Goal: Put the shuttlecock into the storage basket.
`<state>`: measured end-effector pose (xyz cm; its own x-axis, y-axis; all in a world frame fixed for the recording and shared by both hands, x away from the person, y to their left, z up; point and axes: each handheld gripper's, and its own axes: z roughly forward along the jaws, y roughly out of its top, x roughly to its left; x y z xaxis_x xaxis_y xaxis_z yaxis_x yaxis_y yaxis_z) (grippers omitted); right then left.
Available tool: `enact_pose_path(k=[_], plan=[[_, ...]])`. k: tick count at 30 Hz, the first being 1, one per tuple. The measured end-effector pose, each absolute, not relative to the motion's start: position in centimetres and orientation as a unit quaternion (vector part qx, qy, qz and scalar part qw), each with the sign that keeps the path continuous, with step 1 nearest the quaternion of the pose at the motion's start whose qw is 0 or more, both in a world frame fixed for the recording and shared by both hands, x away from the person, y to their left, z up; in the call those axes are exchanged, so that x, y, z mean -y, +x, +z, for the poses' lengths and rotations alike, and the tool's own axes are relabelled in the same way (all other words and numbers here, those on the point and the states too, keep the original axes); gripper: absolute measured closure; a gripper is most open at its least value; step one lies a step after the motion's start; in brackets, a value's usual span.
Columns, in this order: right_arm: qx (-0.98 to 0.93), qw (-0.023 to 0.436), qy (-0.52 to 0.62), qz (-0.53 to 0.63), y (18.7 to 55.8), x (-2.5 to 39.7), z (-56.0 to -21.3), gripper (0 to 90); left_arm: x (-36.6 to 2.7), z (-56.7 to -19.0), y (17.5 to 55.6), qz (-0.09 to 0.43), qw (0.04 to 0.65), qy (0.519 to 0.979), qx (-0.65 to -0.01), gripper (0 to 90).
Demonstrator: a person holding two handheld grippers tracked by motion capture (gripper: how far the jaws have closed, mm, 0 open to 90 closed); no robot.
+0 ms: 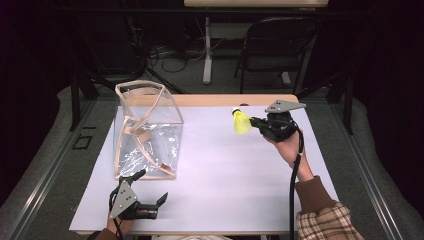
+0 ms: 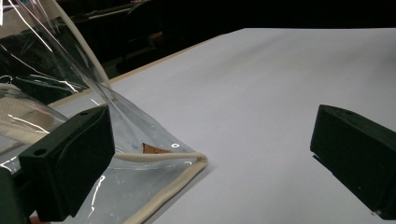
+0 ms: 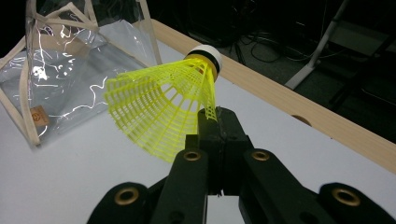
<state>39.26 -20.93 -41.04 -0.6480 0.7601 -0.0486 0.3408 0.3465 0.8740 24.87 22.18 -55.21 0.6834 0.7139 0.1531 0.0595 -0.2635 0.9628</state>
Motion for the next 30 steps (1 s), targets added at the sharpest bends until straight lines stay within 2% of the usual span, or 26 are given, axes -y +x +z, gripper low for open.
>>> enact_pose_path(k=[30], plan=[[-0.781, 0.248, 0.347, 0.457, 40.1, 20.9, -37.8, 90.0, -22.2, -55.2, 24.9, 0.299, 0.548, 0.736, -0.263, 0.0]])
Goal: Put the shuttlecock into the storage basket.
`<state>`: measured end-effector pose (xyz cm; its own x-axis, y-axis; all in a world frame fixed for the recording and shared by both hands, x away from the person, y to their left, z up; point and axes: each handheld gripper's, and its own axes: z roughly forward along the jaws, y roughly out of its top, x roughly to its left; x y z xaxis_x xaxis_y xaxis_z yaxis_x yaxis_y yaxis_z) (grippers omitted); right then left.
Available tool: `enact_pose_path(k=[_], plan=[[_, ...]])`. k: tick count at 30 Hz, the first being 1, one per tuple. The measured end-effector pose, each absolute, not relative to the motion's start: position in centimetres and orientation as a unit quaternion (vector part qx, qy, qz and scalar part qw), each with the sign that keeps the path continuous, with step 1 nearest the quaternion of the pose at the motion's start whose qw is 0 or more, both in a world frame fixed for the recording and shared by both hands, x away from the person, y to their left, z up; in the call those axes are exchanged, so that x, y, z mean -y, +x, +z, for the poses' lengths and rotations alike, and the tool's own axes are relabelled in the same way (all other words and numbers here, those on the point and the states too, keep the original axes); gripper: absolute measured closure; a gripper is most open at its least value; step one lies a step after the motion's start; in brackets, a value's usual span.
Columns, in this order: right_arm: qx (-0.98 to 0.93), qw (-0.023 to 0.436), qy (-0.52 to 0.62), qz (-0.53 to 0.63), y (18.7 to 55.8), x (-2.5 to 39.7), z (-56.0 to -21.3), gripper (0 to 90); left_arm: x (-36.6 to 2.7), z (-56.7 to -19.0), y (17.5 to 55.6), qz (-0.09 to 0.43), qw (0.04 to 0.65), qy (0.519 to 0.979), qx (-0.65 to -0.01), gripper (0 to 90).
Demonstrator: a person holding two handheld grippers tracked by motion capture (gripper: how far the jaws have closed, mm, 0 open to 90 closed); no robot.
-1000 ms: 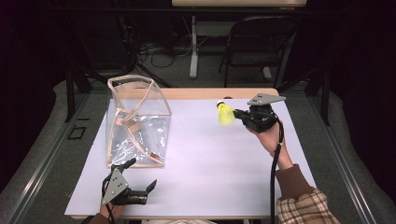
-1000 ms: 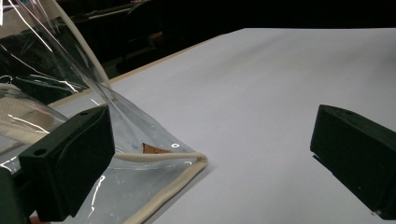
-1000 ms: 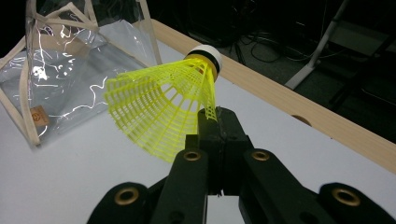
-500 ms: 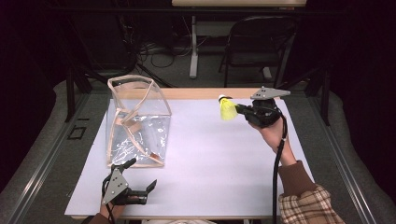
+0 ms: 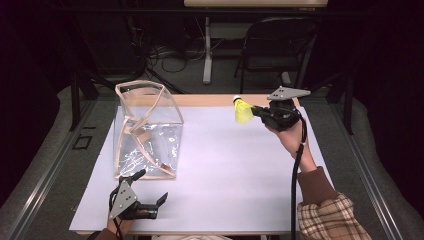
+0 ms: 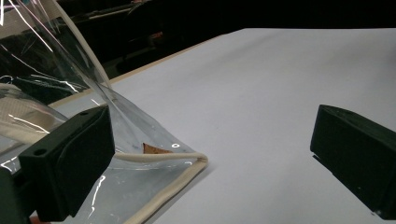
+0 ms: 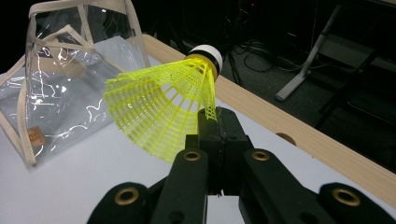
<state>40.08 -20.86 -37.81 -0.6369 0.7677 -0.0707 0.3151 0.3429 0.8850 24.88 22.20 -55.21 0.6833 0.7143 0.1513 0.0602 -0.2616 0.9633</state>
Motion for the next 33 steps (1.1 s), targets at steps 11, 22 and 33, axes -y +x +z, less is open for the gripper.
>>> enact_pose_path(k=[11, 22, 33], plan=[[-0.782, 0.249, 0.341, 0.459, 40.6, 20.0, -37.0, 90.0, -22.2, -55.2, 24.9, 0.298, 0.548, 0.736, -0.263, 0.0], [-0.783, 0.25, 0.331, 0.464, 41.1, 18.9, -36.1, 90.0, -22.2, -55.2, 24.9, 0.297, 0.549, 0.736, -0.263, 0.0], [-0.786, 0.246, 0.322, 0.466, 41.5, 17.7, -35.7, 90.0, -22.2, -55.2, 24.9, 0.297, 0.549, 0.736, -0.263, 0.0]])
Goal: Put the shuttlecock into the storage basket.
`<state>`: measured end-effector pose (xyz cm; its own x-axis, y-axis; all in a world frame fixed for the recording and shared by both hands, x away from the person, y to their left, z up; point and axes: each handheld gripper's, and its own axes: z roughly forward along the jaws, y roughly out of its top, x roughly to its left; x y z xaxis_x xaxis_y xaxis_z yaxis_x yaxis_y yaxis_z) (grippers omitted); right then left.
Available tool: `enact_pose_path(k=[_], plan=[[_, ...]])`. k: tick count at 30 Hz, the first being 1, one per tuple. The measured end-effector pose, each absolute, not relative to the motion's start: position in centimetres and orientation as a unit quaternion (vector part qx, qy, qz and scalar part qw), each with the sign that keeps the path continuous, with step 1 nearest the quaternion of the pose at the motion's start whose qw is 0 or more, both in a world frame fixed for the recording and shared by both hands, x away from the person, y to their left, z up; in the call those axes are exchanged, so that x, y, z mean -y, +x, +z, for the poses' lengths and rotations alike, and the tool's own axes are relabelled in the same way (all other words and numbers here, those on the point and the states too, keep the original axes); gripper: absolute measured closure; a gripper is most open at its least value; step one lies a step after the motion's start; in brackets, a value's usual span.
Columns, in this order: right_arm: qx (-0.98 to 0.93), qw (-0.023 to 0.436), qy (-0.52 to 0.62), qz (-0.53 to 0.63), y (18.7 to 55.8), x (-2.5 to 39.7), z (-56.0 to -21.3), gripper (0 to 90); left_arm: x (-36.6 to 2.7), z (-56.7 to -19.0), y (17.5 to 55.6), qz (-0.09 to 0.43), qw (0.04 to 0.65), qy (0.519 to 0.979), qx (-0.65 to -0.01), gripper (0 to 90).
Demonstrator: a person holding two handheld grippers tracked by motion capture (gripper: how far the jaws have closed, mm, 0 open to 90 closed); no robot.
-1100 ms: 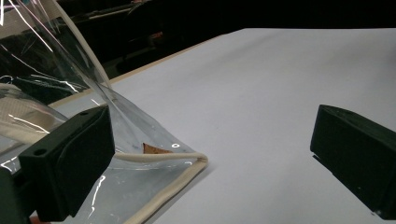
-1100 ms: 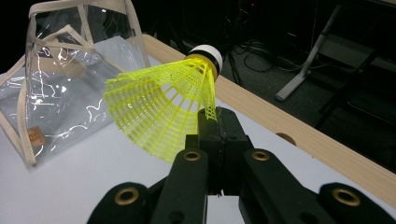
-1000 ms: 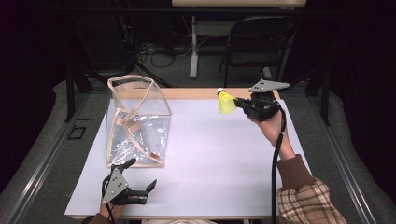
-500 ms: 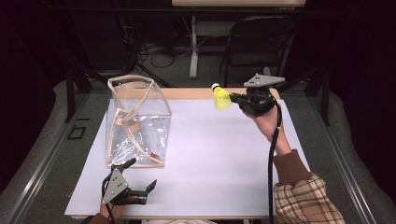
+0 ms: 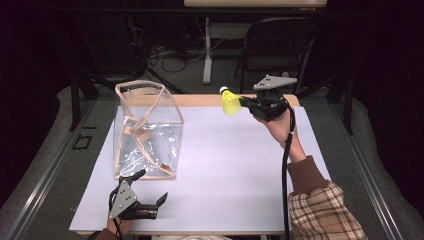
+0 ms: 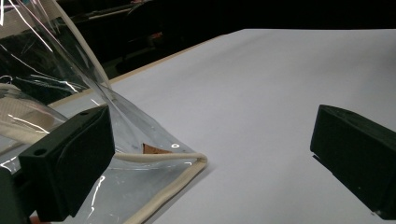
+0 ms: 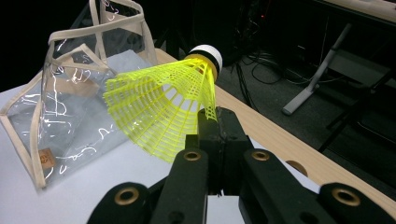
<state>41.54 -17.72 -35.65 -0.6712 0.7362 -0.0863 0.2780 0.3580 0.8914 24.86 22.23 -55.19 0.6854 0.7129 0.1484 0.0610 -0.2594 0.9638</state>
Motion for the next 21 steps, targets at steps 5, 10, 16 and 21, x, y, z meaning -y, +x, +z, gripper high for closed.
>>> enact_pose_path(k=[5, 10, 16, 21], plan=[[-0.786, 0.246, 0.319, 0.468, 41.8, 17.2, -35.3, 90.0, -22.2, -55.2, 24.9, 0.297, 0.549, 0.736, -0.263, 0.0], [-0.789, 0.246, 0.313, 0.468, 42.0, 16.6, -35.1, 90.0, -22.2, -55.2, 24.9, 0.297, 0.549, 0.735, -0.263, 0.0], [-0.79, 0.244, 0.311, 0.469, 42.3, 15.8, -35.0, 90.0, -22.3, -55.2, 24.9, 0.296, 0.55, 0.735, -0.264, 0.0], [-0.79, 0.243, 0.308, 0.471, 42.6, 15.2, -34.9, 90.0, -22.3, -55.2, 24.9, 0.296, 0.55, 0.735, -0.264, 0.0]])
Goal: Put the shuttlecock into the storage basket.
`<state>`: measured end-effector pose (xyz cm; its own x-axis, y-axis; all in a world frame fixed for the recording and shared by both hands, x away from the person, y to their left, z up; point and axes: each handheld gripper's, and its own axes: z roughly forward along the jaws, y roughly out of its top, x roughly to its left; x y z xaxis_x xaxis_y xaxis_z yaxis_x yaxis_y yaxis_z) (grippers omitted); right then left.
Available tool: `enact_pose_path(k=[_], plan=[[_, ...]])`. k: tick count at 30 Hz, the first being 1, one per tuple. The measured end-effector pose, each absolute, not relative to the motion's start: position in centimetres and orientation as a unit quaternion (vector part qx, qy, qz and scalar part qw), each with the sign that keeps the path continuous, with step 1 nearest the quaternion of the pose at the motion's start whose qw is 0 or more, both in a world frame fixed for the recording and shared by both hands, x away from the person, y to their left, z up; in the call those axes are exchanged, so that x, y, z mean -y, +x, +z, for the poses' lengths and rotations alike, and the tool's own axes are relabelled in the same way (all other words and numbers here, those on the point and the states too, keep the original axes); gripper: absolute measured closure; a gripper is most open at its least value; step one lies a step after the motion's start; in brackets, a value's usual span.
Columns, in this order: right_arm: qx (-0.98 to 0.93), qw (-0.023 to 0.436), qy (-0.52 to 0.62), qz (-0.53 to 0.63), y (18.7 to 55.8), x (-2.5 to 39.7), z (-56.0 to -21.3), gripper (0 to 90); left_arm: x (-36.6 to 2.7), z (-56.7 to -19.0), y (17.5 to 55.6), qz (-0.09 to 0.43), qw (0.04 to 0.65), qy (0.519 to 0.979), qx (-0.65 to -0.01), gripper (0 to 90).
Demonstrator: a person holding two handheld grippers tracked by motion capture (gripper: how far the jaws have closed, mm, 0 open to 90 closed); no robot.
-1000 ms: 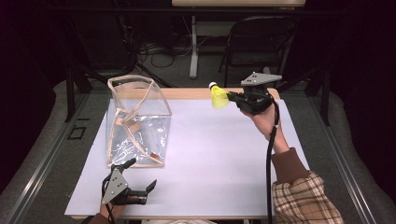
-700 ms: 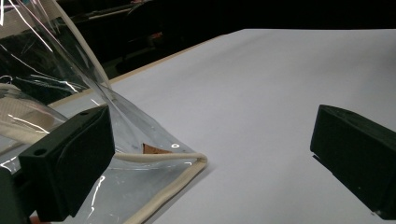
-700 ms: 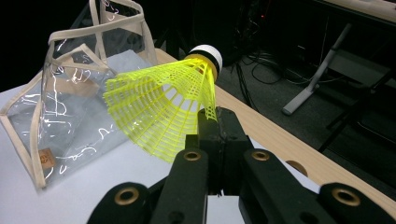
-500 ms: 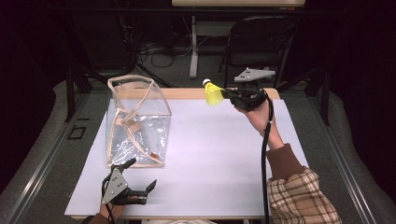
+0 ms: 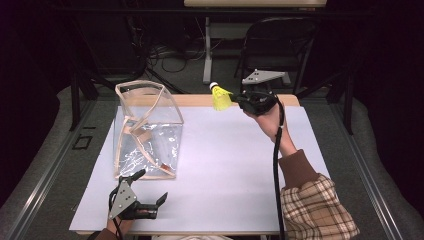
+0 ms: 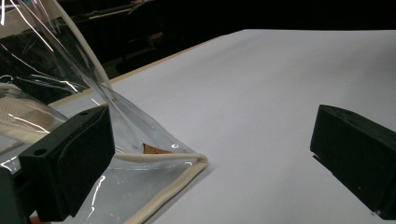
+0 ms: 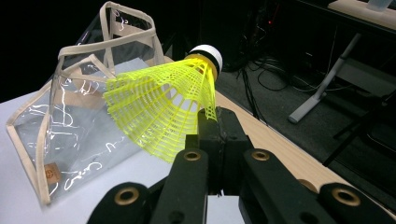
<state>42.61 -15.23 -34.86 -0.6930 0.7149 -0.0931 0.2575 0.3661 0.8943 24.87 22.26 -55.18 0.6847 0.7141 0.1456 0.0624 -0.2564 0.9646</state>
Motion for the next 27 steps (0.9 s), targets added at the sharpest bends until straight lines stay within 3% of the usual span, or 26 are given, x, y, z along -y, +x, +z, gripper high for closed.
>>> enact_pose_path(k=[27], plan=[[-0.794, 0.239, 0.295, 0.475, 43.6, 12.6, -34.2, 90.0, -22.2, -55.2, 24.8, 0.297, 0.551, 0.735, -0.263, 0.0]])
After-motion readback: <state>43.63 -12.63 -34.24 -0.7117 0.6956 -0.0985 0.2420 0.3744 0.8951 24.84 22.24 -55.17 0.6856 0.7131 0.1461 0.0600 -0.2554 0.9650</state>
